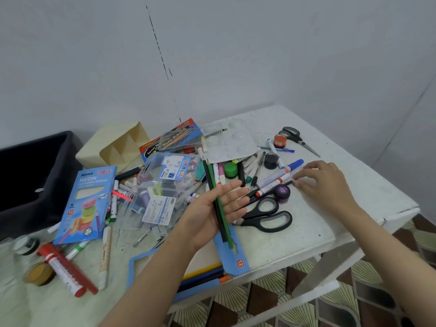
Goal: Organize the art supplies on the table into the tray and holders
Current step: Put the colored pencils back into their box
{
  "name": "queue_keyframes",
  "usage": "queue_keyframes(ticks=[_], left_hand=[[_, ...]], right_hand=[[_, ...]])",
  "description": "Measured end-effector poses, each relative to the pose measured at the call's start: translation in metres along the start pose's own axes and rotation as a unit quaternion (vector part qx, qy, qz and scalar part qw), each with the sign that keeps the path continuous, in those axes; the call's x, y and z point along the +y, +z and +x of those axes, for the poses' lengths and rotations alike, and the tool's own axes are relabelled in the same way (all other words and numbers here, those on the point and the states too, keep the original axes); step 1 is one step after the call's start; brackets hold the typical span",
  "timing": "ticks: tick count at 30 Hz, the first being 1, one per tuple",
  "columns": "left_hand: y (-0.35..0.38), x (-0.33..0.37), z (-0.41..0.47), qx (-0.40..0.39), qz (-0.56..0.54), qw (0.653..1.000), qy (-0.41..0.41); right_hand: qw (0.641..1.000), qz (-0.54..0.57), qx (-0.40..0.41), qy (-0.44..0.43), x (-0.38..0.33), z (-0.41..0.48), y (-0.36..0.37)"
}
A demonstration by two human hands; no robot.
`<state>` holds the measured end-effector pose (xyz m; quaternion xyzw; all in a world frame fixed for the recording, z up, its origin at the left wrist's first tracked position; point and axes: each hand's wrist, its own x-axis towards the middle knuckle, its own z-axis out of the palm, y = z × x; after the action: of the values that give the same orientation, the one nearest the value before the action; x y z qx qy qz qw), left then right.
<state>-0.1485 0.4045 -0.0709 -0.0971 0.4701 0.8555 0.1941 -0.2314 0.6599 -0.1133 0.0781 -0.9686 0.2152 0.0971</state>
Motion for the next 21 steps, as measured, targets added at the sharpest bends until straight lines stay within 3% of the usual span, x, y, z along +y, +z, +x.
queue_keyframes(ticks=[4, 9, 15, 18, 21], left_hand=[[-0.004, 0.001, -0.003, 0.009, -0.011, 1.0, -0.001], [-0.01, 0.003, -0.005, 0.007, -0.026, 1.0, 0.009], [-0.009, 0.005, -0.005, 0.005, -0.04, 0.999, 0.024], [-0.006, 0.003, -0.008, -0.016, -0.026, 0.999, 0.014], [-0.001, 0.0, -0.014, -0.052, 0.038, 0.998, -0.013]], right_hand=[[0.991, 0.13, -0.04, 0.014, 0.005, 0.003, -0.009], [0.901, 0.428, -0.009, 0.071, -0.007, 0.001, -0.031], [0.816, 0.565, 0.082, 0.091, -0.041, 0.008, -0.054], [0.819, 0.572, 0.009, 0.048, -0.065, 0.002, -0.06], [0.867, 0.494, -0.062, 0.01, -0.092, -0.006, -0.053]])
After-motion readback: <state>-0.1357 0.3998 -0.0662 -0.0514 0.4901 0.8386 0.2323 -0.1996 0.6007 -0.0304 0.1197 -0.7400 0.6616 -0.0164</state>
